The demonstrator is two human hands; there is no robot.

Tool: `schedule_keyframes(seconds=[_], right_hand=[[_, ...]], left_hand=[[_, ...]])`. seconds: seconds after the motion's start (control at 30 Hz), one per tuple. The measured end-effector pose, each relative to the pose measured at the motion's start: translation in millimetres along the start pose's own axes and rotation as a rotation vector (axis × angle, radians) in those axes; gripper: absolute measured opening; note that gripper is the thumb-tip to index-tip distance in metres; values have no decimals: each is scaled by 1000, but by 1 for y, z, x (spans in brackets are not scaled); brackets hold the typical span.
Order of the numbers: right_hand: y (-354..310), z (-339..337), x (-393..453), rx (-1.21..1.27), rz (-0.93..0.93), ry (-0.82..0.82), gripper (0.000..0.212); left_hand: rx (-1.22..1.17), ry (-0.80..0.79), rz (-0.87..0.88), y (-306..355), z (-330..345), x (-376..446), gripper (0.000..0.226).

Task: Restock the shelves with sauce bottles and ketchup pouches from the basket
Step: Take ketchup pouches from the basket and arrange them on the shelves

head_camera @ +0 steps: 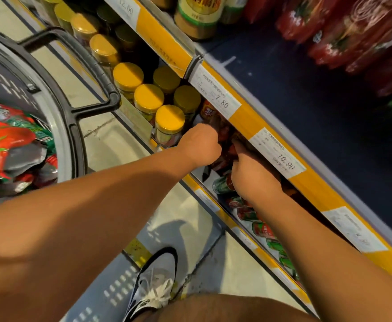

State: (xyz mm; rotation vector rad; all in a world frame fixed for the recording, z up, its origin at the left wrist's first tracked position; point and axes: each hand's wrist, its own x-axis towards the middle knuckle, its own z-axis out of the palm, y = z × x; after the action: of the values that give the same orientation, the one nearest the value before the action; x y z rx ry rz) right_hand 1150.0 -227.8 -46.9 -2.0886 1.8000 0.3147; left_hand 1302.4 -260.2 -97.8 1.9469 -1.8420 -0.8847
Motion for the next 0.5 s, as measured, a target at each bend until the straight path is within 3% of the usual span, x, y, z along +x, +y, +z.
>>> schedule_keyframes(seconds=[0.07, 0.17, 0.27, 0.4, 0.5], right_hand=[[5, -5, -24, -4, -92, 181, 45], [23, -7, -67, 160, -135, 276, 49], [51, -7, -118, 226, -153, 309, 45], [93, 3, -181, 241, -71, 233, 49], [125, 5, -232, 310, 8, 262, 54]], left_hand=[[-24, 26, -52, 5, 1, -15, 17], [-79, 106, -37, 5, 4, -44, 30], [-160, 138, 71, 3, 2, -79, 46], [-208, 63, 235, 23, -4, -129, 36], [-211, -80, 363, 59, -14, -158, 28]])
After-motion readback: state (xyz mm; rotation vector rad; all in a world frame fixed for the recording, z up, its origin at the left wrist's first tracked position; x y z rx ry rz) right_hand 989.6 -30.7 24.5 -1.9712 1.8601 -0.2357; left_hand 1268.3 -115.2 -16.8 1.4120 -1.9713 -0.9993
